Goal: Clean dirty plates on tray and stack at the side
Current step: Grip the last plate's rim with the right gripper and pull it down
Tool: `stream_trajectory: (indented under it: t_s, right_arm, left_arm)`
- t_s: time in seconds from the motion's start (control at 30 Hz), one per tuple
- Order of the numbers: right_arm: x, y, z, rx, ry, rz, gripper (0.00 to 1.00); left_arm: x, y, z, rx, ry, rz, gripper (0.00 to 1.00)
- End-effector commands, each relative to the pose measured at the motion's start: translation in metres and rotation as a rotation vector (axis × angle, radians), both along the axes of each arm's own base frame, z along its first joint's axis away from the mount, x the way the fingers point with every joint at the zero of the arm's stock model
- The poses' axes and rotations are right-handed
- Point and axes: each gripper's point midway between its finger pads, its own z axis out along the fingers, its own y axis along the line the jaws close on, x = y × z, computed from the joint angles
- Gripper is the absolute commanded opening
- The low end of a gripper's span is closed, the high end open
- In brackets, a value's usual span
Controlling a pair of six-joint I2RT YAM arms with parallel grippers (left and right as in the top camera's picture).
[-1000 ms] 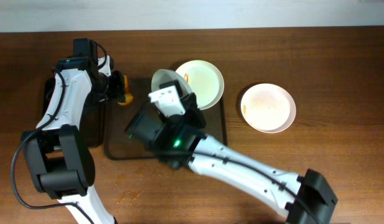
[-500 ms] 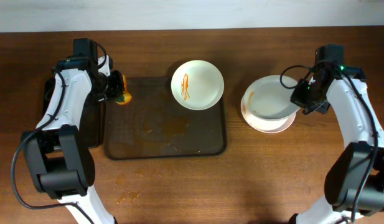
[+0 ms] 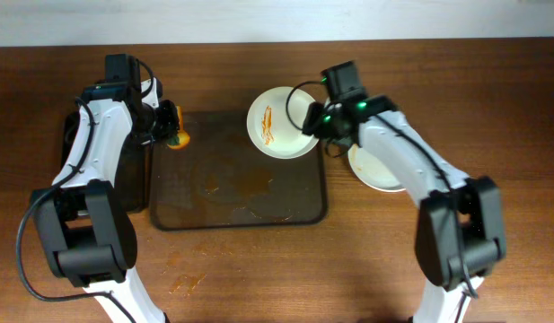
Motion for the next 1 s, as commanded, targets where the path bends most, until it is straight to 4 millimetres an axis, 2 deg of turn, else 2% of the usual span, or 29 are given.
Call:
stream_trajectory:
  t_s: [0.0,0.13,0.2,0.27,0.37,0.4,0.43,0.47,0.5,0.53,0.57,0.6,0.63,0.7,0.73,0.8,0.83,0.97]
  right_arm:
    - [-0.008,0.008,-0.039,-0.054,0.082,-0.089,0.47]
    - [-0.016,0.005,-0.064,-0.08,0.146,-0.106,0.22]
    - [-0.02,0.011,-0.068,-0.048,0.174,-0.097,0.04]
    - [-0.032,0.034,-0.065,-0.014,0.19,0.009,0.04]
    - [-0.056,0.066,-0.053,-0.056,0.21,0.155,0.04]
    - [-0.064,0.076,-0.05,-0.072,0.212,0.211,0.13]
    - [-0.071,0.085,-0.042,-0.103,0.193,0.323,0.66]
    - [-0.07,0.089,-0.037,-0.116,0.169,0.382,0.83]
    - [-0.06,0.093,-0.021,-0.136,0.101,0.488,0.91]
    - [-0.038,0.095,0.0,-0.151,-0.006,0.581,0.92]
    - [-0.025,0.098,0.008,-0.165,-0.083,0.645,0.91]
    - [-0.011,0.101,0.006,-0.214,-0.169,0.732,0.8]
    - [-0.007,0.101,-0.002,-0.236,-0.174,0.745,0.71]
    - [-0.005,0.103,-0.034,-0.236,-0.134,0.759,0.7]
    - [-0.005,0.104,-0.042,-0.229,-0.122,0.751,0.7]
    - [-0.008,0.106,-0.047,-0.205,-0.097,0.735,0.61]
    - [-0.009,0.102,-0.049,-0.186,-0.062,0.671,0.58]
    - [-0.017,0.098,-0.06,-0.143,0.023,0.529,0.27]
  left_arm:
    - [0.006,0.003,0.018,0.014,-0.052,-0.013,0.01]
    - [0.005,0.003,0.018,0.014,-0.05,-0.013,0.01]
    - [0.005,0.002,0.018,0.014,-0.05,-0.014,0.01]
    - [0.005,0.003,0.018,0.014,-0.05,-0.013,0.01]
    - [0.005,0.003,0.018,0.014,-0.05,-0.013,0.01]
    - [0.005,0.003,0.018,0.014,-0.05,-0.013,0.01]
    - [0.005,0.003,0.018,0.015,-0.05,-0.013,0.01]
    - [0.005,0.003,0.018,0.015,-0.051,-0.013,0.01]
    - [0.006,0.003,0.018,0.015,-0.051,-0.013,0.01]
    - [0.005,0.003,0.018,0.015,-0.051,-0.013,0.01]
    - [0.005,0.003,0.018,0.014,-0.05,-0.013,0.01]
    - [0.005,0.003,0.018,0.015,-0.051,-0.013,0.01]
    - [0.005,0.003,0.018,0.015,-0.05,-0.013,0.01]
    - [0.004,0.003,0.017,0.017,-0.044,-0.012,0.01]
    - [0.003,0.003,0.016,0.016,-0.039,-0.012,0.01]
    - [0.002,0.003,0.014,0.016,-0.038,-0.012,0.0]
    - [0.002,0.003,0.013,0.016,-0.035,-0.012,0.01]
    - [0.002,0.003,0.012,0.016,-0.034,-0.012,0.01]
